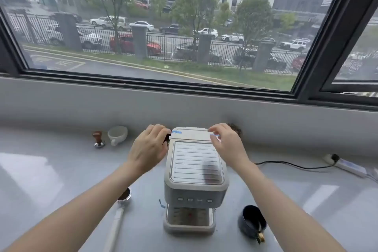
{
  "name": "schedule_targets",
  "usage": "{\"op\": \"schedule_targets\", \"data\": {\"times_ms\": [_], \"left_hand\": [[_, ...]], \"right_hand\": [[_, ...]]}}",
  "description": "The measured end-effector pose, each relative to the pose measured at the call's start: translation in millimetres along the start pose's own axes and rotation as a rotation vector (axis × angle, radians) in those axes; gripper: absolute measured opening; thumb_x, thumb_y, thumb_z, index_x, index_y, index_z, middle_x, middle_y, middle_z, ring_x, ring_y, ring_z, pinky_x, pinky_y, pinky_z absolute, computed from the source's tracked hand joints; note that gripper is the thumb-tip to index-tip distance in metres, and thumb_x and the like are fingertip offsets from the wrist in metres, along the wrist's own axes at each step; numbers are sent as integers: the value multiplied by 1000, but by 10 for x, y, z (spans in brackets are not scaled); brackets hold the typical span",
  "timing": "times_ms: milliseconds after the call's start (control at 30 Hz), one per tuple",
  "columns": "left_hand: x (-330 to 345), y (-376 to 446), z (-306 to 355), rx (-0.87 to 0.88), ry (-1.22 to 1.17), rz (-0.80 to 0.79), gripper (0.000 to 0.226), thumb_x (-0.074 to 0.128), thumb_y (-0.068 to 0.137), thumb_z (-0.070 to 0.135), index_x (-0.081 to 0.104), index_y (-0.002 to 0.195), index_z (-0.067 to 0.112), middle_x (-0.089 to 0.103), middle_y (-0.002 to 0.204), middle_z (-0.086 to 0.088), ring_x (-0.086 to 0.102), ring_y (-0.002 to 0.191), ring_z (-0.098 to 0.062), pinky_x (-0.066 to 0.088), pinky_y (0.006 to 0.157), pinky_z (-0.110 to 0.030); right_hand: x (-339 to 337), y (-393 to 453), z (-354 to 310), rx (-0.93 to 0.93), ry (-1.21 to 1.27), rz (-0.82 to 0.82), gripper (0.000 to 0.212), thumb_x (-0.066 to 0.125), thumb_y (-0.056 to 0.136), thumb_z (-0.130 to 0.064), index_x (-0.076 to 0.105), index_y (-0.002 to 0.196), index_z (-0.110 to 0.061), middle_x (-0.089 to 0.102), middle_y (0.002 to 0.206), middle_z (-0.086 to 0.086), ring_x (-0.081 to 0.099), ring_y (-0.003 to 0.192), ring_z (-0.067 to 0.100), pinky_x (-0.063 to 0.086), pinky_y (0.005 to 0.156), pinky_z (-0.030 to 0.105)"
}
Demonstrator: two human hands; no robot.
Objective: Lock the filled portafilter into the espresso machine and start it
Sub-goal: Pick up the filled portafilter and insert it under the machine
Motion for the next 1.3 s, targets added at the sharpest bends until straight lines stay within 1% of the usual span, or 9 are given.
{"op": "schedule_targets", "data": {"times_ms": [267,400,567,667,733,800,867,1133,1300], "left_hand": [[566,-1097,-312,-174,70,-231,19,43,73,16,53,88,9,58,85,-10,57,73,-31,50,52,-37],[786,-1621,-430,-236,88,-394,18,45,66,1,50,82,9,55,78,-12,56,62,-33,47,44,-35],[989,-2150,-550,-323,178,-593,43,73,42,-16,58,78,4,51,67,-11,28,48,-24,16,41,-26],[1100,-2482,-615,-544,145,-712,42,81,47,-4,59,83,0,53,72,-13,47,51,-28,23,38,-25],[1132,-2630,-622,-731,121,-786,43,77,64,9,56,100,-2,56,86,-15,57,68,-32,33,40,-29],[1177,-2701,-596,-934,109,-816,38,60,82,15,46,114,-1,57,102,-15,58,89,-33,40,54,-36],[1201,-2710,-548,-1049,67,-837,24,48,87,9,42,108,-2,59,104,-18,58,94,-36,42,62,-38],[1180,-2728,-501,-1149,-145,-731,11,43,92,10,41,98,1,58,79,-15,55,69,-32,38,56,-34],[967,-2703,-304,-1036,-213,-651,8,51,88,15,45,94,13,56,63,-9,57,58,-31,34,47,-31]], "right_hand": [[460,-216,288,116,-133,-105,23,52,89,-16,64,108,-17,63,120,-1,54,114,19,41,90,30],[573,-236,288,90,-191,-112,30,46,92,-15,60,117,-15,60,127,0,48,121,20,37,95,29],[633,-219,292,66,-216,-135,33,42,94,-16,56,124,-14,55,134,1,45,125,20,33,100,28],[645,-237,302,48,-219,-141,34,41,94,-17,55,125,-13,53,136,1,43,126,20,31,101,28],[651,-239,309,50,-221,-140,34,41,95,-18,54,126,-13,51,138,1,42,128,20,30,103,28],[660,-234,319,54,-219,-138,34,40,95,-18,54,126,-13,51,139,2,42,129,21,30,105,29],[670,-218,339,38,-222,-155,34,41,95,-19,55,126,-13,51,139,1,44,127,22,31,104,33],[698,-211,421,110,-167,-234,42,40,95,-34,46,136,-24,34,150,-2,30,137,18,26,113,38],[675,-275,452,274,-3,-135,42,51,90,-43,52,130,-32,24,154,-2,27,139,15,32,101,30]]}}
Point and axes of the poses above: each hand's wrist, its own y-axis towards the middle knuckle, its own x-axis out of the palm, z = x × y, the point moved 2 cm from there along y, towards the middle knuckle
